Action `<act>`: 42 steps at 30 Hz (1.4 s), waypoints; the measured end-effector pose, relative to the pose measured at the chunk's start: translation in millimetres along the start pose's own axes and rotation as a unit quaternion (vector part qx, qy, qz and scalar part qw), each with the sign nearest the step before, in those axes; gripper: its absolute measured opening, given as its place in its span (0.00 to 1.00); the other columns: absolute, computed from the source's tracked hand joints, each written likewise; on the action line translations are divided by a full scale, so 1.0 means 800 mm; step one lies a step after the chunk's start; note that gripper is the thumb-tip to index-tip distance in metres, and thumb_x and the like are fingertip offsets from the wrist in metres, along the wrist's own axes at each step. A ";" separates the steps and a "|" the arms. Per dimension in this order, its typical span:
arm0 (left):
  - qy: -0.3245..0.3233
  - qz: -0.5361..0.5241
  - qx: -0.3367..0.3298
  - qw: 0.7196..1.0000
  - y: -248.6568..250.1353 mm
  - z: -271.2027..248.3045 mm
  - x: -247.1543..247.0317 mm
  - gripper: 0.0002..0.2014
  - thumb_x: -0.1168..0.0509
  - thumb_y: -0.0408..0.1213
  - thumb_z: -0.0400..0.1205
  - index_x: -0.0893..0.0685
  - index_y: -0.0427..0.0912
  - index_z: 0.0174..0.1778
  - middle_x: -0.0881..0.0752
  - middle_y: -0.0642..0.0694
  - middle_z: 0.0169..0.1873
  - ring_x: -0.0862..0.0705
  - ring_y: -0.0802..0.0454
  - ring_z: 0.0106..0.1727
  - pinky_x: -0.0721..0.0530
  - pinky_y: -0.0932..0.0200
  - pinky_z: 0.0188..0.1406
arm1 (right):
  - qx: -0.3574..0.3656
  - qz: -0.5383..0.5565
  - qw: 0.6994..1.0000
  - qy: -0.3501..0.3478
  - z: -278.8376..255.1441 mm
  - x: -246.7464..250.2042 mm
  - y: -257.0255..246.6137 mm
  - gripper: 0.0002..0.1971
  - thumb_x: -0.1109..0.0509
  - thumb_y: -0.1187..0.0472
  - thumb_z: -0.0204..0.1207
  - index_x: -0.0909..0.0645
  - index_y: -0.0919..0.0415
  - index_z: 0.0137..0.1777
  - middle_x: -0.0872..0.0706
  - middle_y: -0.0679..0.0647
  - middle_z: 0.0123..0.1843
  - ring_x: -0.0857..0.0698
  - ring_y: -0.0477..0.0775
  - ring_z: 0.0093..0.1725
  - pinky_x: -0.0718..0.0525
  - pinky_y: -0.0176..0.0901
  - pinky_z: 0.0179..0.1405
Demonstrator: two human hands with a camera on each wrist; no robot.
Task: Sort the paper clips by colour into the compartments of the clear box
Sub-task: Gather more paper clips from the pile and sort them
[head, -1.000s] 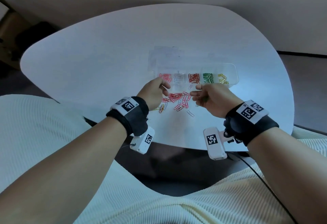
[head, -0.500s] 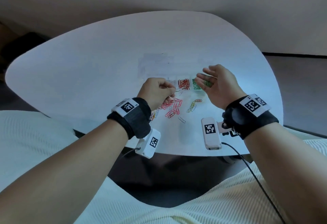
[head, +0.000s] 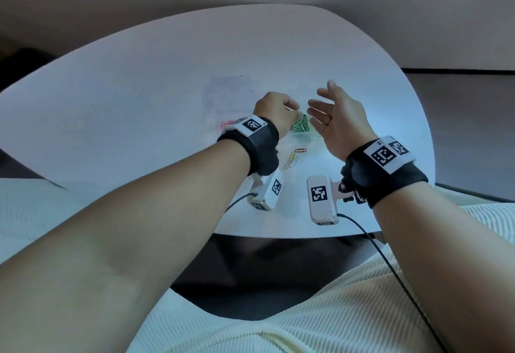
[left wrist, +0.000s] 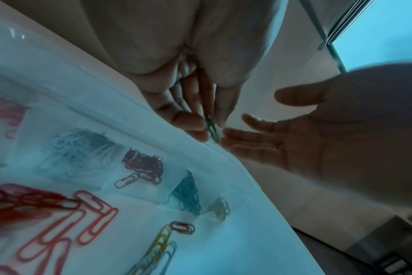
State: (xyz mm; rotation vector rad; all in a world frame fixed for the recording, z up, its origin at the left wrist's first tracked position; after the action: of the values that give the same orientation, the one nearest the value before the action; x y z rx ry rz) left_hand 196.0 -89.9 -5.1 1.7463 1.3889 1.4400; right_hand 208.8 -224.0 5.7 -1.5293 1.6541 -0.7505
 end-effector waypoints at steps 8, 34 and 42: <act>-0.002 0.094 -0.088 0.992 -0.033 -0.044 0.009 0.06 0.31 0.33 0.76 0.14 0.48 0.46 0.13 0.51 0.40 0.18 0.57 0.38 0.22 0.68 0.38 | 0.067 -0.359 0.930 -0.044 -0.017 -0.009 -0.004 0.17 0.45 0.73 0.73 0.14 0.63 0.36 0.13 0.55 0.32 0.18 0.52 0.28 0.18 0.41 0.29; -0.052 0.306 -0.073 0.948 -0.138 -0.069 0.020 0.09 0.36 0.32 0.81 0.15 0.42 0.55 0.15 0.44 0.52 0.18 0.45 0.54 0.26 0.59 0.48 | 0.185 -0.682 0.702 -0.087 -0.009 -0.055 0.137 0.08 0.31 0.61 0.73 0.18 0.57 0.51 0.13 0.59 0.45 0.14 0.63 0.43 0.15 0.47 0.41; -0.073 0.326 -0.041 0.942 -0.139 -0.070 0.022 0.12 0.33 0.30 0.77 0.20 0.41 0.56 0.14 0.41 0.49 0.17 0.41 0.50 0.21 0.55 0.45 | 0.081 -0.552 0.827 -0.074 -0.002 -0.040 0.124 0.06 0.32 0.64 0.73 0.13 0.62 0.41 0.14 0.57 0.38 0.17 0.57 0.38 0.21 0.42 0.38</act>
State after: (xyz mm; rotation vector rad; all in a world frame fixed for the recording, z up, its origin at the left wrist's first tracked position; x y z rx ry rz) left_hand 99.4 -46.0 -72.9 2.3259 0.6766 1.6037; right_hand 152.7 -180.6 -71.2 -2.2988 0.4175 -1.2481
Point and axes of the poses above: each hand's wrist, its own z-axis towards the middle knuckle, its own x-axis out of the back of the hand, y = z × x, the point moved 6 cm from there along z, towards the middle knuckle
